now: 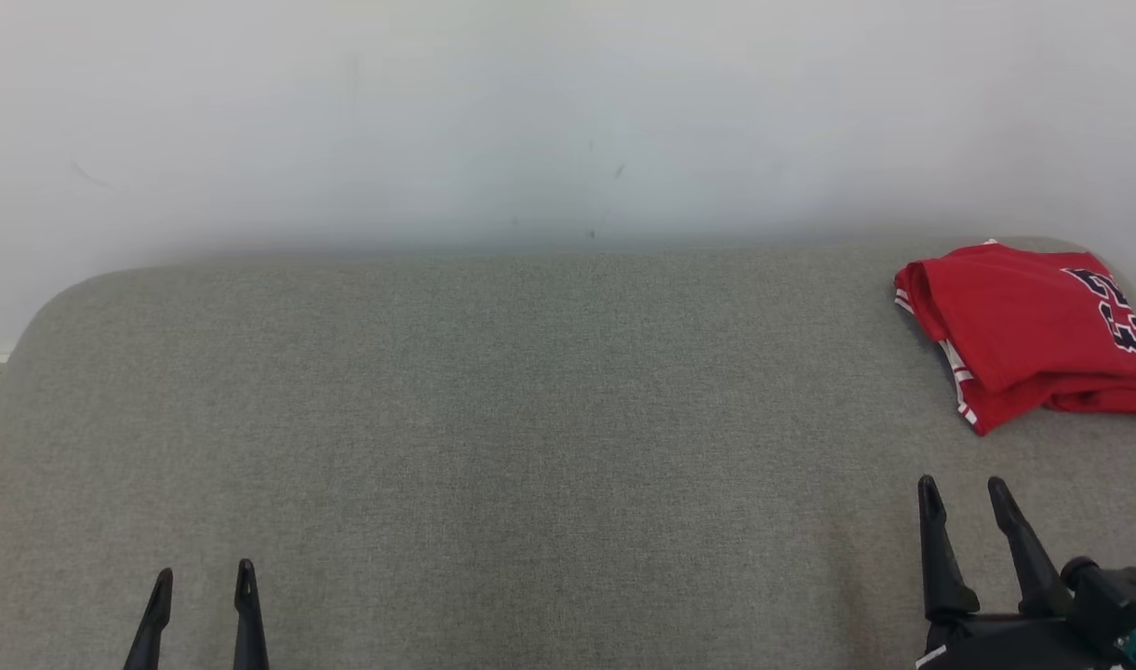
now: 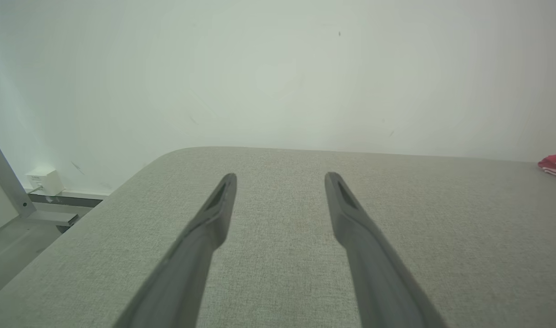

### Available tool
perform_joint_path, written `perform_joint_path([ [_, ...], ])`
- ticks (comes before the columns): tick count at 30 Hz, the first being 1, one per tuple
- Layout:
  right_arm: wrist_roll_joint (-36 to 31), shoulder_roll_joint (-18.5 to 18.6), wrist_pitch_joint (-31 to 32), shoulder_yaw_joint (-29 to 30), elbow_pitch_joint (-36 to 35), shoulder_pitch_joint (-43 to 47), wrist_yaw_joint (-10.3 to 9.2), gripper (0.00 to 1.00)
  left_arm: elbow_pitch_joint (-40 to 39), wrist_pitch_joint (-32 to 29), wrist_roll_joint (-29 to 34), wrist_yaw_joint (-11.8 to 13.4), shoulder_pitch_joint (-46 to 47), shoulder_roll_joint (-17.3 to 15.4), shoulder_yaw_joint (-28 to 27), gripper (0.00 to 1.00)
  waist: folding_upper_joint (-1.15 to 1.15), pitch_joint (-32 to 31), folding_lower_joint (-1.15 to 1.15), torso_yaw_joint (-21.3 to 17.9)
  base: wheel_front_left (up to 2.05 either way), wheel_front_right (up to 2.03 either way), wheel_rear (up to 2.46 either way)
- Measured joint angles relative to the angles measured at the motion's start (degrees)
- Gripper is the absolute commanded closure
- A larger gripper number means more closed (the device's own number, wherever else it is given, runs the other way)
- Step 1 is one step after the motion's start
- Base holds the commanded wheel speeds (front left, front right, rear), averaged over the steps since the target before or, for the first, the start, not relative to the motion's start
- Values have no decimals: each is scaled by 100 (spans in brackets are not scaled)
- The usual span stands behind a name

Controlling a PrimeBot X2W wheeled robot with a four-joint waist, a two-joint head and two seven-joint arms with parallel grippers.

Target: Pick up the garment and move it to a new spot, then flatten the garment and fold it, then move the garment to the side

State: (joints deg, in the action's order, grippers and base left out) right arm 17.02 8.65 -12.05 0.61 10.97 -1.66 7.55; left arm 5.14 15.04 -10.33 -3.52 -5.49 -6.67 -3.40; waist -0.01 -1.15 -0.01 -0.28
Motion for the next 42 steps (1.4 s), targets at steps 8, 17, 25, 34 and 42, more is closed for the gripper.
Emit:
perform_joint_path([
  [8, -52, -297, 47, -29, -492, 605, 0, 0, 46, 0, 9, -57, -10, 13, 4, 0, 1, -114, 1, 82, 0, 0, 0],
  [17, -110, -412, 127, -45, -670, 826, 0, 0, 142, 0, -2, -110, -10, 12, 51, 0, 1, -231, 0, 143, 0, 0, 0],
  [25, -135, -437, 182, -40, -681, 861, 0, 0, 220, 0, -24, -126, -10, 7, 40, 0, 1, -295, 1, 141, 0, 0, 0],
  [34, 126, -465, 255, -45, -472, 926, 1, 100, 474, -145, -309, -153, -40, 63, 16, 100, 1, -302, 0, 136, 0, 0, 0],
  [42, 935, -471, 441, 14, -388, 832, 1, 100, 506, -365, -1169, -162, 30, 91, -18, 100, 1, -272, 1, 129, 0, 0, 0],
])
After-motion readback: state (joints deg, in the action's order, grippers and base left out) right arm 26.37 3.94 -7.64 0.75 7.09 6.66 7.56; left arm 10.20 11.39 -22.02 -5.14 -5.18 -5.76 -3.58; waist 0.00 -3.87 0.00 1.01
